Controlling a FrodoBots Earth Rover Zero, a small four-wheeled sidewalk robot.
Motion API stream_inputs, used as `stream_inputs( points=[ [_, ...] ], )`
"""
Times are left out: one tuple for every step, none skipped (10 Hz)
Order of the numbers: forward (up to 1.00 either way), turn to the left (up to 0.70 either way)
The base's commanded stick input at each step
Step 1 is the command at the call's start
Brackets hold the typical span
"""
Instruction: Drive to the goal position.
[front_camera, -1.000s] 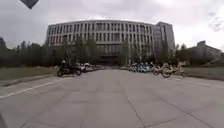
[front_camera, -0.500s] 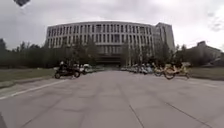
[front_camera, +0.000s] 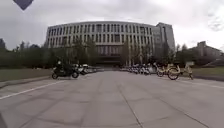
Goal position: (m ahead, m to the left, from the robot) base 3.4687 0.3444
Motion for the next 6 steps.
stream_inputs(
  points=[
    [0.7,0.0],
    [0.7,0.0],
    [0.7,0.0],
    [0.7,0.0],
    [0.7,0.0],
    [0.7,0.0]
  ],
)
